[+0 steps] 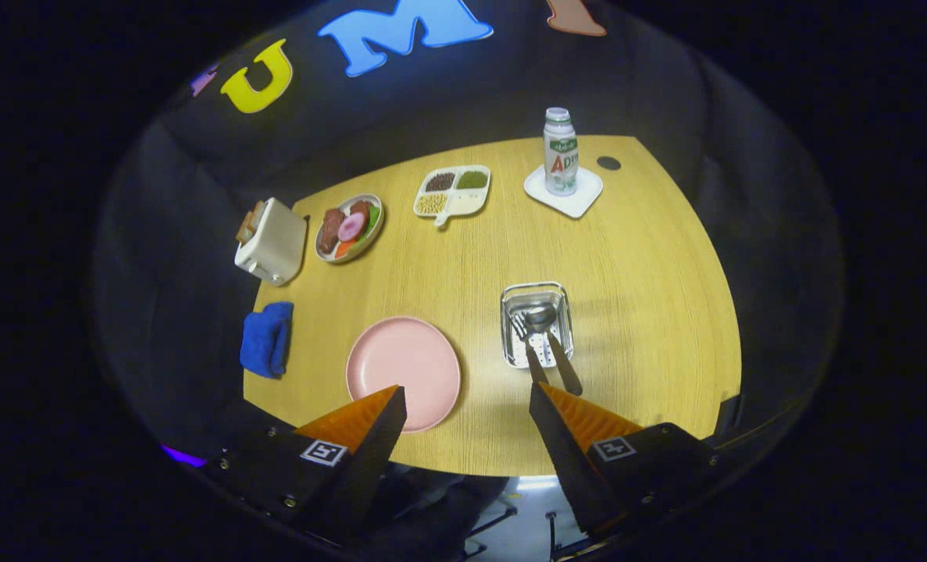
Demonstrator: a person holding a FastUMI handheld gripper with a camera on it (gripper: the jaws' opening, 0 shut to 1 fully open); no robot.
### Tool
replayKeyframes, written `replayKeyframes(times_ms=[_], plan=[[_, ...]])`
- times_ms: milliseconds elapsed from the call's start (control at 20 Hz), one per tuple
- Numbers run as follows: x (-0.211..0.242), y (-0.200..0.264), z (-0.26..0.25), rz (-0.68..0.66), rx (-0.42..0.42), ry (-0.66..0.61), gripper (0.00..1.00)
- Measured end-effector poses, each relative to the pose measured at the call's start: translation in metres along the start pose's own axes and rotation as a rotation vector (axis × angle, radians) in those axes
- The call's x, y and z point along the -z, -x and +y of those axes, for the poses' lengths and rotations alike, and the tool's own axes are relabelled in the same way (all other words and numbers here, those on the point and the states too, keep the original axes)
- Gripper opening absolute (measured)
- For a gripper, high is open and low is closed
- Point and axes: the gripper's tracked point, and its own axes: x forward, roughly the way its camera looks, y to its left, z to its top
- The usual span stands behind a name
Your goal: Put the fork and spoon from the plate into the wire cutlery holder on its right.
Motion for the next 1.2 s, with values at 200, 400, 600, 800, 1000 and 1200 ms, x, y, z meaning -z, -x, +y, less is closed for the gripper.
replayKeyframes(times_ms=[200, 400, 600, 800, 1000, 1200], plan=[[-0.055, 0.024, -0.005, -0.284, 0.081, 0.086, 0.98], [-0.092, 0.056, 0.027, -0.53, 0.062, 0.119, 0.98], [-0.131, 0.102, 0.041, -0.831, 0.085, 0.106, 0.98], [-0.143, 0.123, 0.045, -0.917, 0.096, 0.151, 0.98], [-0.138, 0.113, 0.064, -0.9, 0.055, 0.195, 0.98], [-0.139, 0.093, 0.082, -0.842, 0.006, 0.188, 0.98]])
